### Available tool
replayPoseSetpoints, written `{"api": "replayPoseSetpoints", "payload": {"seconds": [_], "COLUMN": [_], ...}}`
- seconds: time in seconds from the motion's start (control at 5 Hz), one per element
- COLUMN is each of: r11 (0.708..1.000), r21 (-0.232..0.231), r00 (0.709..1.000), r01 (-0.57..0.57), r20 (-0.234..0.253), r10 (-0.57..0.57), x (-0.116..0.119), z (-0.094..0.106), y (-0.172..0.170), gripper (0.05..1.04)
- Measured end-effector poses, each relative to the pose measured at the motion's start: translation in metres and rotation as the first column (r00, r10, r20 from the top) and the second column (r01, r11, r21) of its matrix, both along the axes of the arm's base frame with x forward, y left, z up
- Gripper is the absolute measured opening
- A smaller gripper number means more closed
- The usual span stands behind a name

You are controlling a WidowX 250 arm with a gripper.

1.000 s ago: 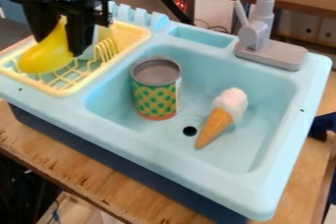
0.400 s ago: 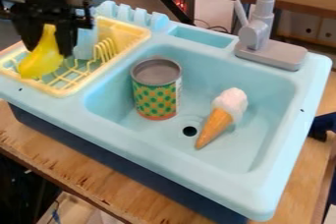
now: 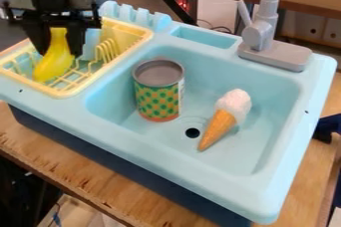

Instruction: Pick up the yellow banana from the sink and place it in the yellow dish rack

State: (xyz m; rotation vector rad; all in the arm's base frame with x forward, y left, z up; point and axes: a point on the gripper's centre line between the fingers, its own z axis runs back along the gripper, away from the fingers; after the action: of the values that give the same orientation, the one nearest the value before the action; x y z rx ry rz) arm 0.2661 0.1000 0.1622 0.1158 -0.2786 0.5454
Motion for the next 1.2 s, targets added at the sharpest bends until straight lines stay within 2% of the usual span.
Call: {"api": "replayPoseSetpoints", "payload": {"seconds": [0.2,0.6,1.0,1.2], "r11": [0.999,0.994,0.975,0.965], "r21": [-0.015,-0.087,-0.160,-0.204], "r00": [0.999,0.996,0.983,0.980], "r01": [-0.035,-0.070,-0.154,-0.166], "r20": [0.024,0.054,0.079,0.071], "r10": [0.036,0.075,0.168,0.184], "x": [0.007,0.016,0.010,0.005], "z": [-0.005,-0.022,-0.043,-0.051], "y": [0.001,-0.005,0.001,0.018], "gripper": [0.567,0.567,0.567,0.589]}}
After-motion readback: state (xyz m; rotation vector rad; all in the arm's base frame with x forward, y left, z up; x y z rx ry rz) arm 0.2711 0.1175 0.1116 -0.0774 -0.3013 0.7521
